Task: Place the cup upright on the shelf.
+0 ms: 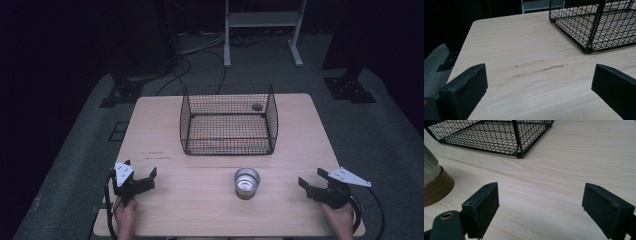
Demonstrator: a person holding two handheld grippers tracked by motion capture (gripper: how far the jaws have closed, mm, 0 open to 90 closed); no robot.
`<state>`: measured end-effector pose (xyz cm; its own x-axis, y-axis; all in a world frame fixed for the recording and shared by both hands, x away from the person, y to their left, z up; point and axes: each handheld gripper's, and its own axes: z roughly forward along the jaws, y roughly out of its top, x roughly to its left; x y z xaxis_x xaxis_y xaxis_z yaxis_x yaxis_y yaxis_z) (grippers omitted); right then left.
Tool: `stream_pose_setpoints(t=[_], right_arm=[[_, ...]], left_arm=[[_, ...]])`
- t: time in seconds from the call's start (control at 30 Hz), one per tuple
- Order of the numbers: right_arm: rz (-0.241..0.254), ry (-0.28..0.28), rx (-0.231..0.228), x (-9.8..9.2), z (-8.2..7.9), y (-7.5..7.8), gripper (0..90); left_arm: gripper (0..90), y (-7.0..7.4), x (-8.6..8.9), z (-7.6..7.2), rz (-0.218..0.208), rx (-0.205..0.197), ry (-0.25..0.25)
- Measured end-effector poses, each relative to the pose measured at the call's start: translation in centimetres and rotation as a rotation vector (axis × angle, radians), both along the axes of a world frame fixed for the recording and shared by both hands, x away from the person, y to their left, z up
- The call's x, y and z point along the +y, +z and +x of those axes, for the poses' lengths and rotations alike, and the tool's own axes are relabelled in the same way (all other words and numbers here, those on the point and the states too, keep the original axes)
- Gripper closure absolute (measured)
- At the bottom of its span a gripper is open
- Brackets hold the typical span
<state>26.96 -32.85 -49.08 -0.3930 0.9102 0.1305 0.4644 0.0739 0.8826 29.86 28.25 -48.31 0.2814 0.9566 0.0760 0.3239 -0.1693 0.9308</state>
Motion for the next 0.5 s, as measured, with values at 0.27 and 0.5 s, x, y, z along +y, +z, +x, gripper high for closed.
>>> stream_pose_setpoints(t=[0.27, 0.5], right_arm=[[0.001, 0.013, -0.009, 0.1, -0.2, 0.2, 13.4], [-0.013, 0.046, -0.020, 1.0, -0.4, 0.6, 13.3]], left_arm=[[0.0, 0.0, 0.0, 0.0, 0.003, 0.001, -0.001], [0.0, 0.0, 0.0, -0.1, 0.004, -0.002, -0.005]])
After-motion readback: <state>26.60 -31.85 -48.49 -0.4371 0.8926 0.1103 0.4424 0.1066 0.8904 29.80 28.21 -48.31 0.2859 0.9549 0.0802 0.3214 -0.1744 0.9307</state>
